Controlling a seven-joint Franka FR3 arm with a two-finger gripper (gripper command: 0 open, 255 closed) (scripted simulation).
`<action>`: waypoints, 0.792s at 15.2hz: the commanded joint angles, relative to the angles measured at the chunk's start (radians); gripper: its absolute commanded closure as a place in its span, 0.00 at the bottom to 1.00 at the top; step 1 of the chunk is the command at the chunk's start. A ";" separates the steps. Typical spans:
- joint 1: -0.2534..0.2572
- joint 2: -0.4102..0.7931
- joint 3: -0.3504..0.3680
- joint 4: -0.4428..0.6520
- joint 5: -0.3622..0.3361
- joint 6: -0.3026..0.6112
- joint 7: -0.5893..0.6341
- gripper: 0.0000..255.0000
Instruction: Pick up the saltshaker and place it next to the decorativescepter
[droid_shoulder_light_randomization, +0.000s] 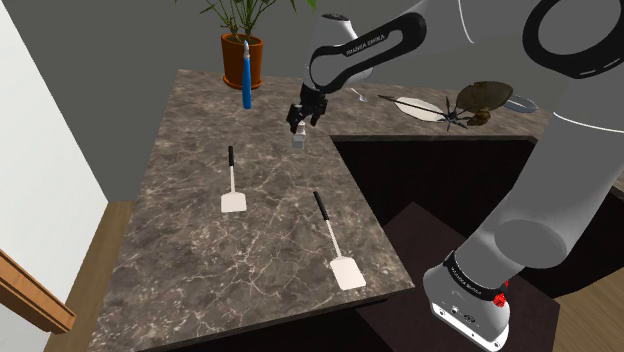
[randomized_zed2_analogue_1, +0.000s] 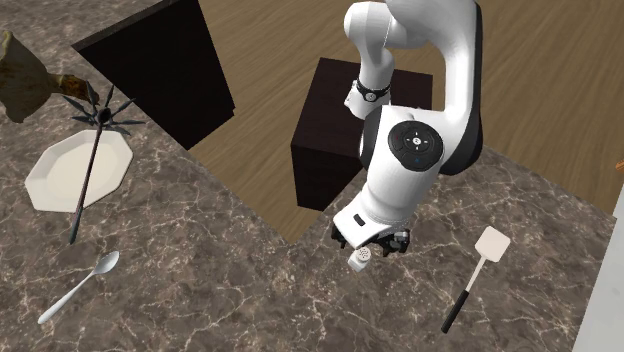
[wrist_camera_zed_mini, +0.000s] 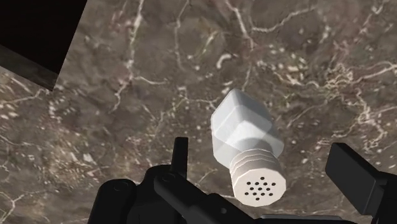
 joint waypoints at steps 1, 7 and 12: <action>0.000 0.001 0.000 -0.002 0.000 0.003 0.000 0.00; 0.000 0.001 0.000 -0.001 0.000 0.002 0.000 1.00; 0.000 0.001 0.000 -0.001 0.000 0.002 0.000 1.00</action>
